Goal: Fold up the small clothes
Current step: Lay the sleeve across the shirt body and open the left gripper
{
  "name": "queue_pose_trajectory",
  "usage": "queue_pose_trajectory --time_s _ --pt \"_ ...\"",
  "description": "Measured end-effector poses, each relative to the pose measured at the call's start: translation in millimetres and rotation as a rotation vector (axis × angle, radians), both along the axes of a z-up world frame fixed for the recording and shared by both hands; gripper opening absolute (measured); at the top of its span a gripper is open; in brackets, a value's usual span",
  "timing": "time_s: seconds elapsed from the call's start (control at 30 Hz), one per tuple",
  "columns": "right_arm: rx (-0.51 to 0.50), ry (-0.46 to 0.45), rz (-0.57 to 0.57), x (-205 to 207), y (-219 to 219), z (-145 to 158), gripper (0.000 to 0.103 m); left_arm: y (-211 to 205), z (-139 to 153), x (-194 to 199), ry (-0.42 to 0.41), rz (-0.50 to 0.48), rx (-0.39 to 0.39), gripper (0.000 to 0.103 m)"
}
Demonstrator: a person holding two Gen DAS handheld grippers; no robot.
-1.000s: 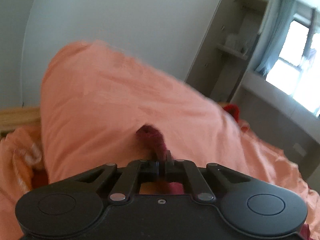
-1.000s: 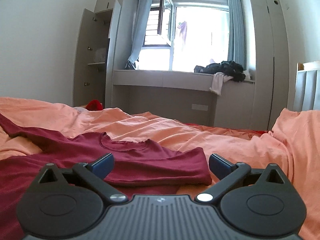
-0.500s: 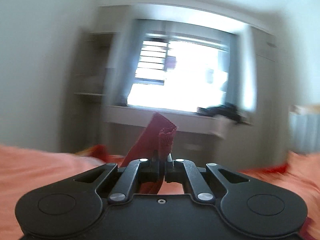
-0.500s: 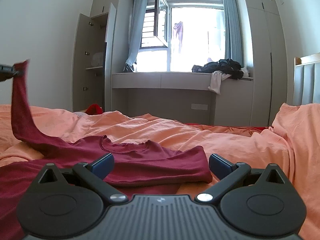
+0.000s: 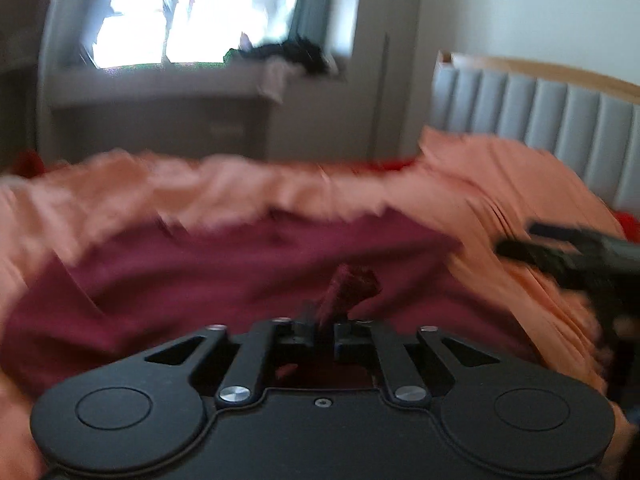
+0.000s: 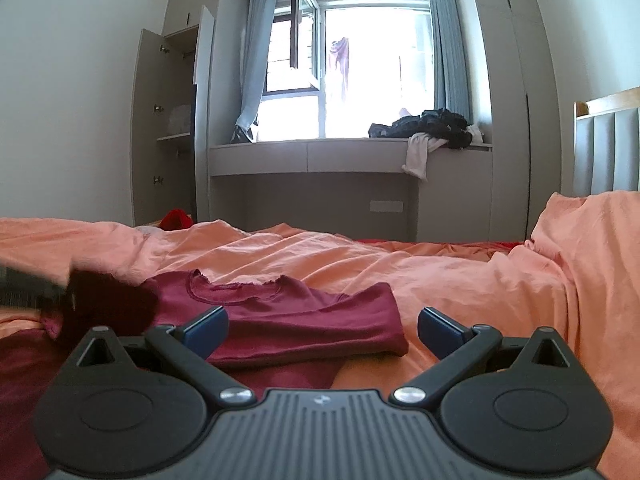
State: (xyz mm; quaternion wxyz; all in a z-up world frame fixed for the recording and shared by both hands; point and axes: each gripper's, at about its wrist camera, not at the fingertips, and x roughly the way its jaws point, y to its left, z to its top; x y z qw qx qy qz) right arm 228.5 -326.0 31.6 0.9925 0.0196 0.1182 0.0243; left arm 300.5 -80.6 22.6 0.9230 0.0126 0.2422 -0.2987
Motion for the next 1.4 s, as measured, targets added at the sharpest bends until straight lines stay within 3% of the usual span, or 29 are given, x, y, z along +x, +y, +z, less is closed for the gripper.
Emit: queue_pose_trajectory --time_s 0.17,0.3,0.37,0.47,0.6,0.67,0.8,0.83,0.9,0.93,0.97,1.03,1.1,1.23,1.3,1.4 --pt "-0.004 0.021 0.034 3.8 8.6 -4.1 0.103 6.9 -12.7 -10.5 0.067 -0.101 0.017 0.063" --pt "-0.029 0.034 0.074 7.3 21.4 -8.0 0.103 41.5 7.1 -16.7 0.035 -0.019 0.021 0.07" --pt "-0.043 0.038 0.096 9.2 28.0 -9.8 0.103 65.9 16.3 -15.5 -0.006 0.085 0.042 0.076" --pt "-0.069 0.037 0.13 11.5 39.3 -11.8 0.103 101.0 19.8 6.4 -0.023 0.264 0.087 0.076" --pt "-0.115 0.023 0.179 17.7 59.4 -12.9 0.103 150.1 13.3 50.5 0.023 0.446 0.111 0.076" --pt "-0.152 0.018 0.207 21.1 71.1 -14.4 0.103 172.8 6.3 73.8 0.073 0.497 0.093 0.076" --pt "-0.217 0.007 0.255 24.1 92.0 -19.5 0.103 202.5 -7.6 101.8 0.182 0.487 0.01 0.068" --pt "-0.229 0.004 0.266 24.5 96.5 -21.1 0.103 203.9 -9.8 104.5 0.192 0.478 0.003 0.064" --pt "-0.247 0.002 0.282 26.6 103.4 -24.1 0.103 207.6 -15.0 109.1 0.213 0.474 0.001 0.045" --pt "-0.258 0.007 0.288 29.1 107.4 -25.5 0.103 209.4 -17.0 111.3 0.231 0.473 -0.008 0.023" --pt "-0.267 0.013 0.291 32.3 111.4 -26.9 0.103 210.9 -18.0 111.4 0.248 0.477 -0.022 0.013" --pt "-0.292 0.043 0.288 39.2 118.7 -30.7 0.103 210.5 -18.7 107.7 0.221 0.525 -0.038 0.01" --pt "-0.323 0.088 0.274 45.1 124.0 -36.5 0.103 203.5 -19.6 102.2 0.184 0.601 0.015 0.01" --pt "-0.342 0.135 0.27 48.9 127.5 -43.9 0.103 188.5 -25.8 98.7 0.15 0.578 0.111 0.012" --pt "-0.335 0.134 0.271 48.7 126.3 -43.7 0.103 189.8 -21.9 96.5 0.16 0.576 0.1 0.019" --pt "-0.313 0.131 0.275 45.5 121.9 -43.0 0.103 191.9 -13.8 87.1 0.143 0.569 0.077 0.045"
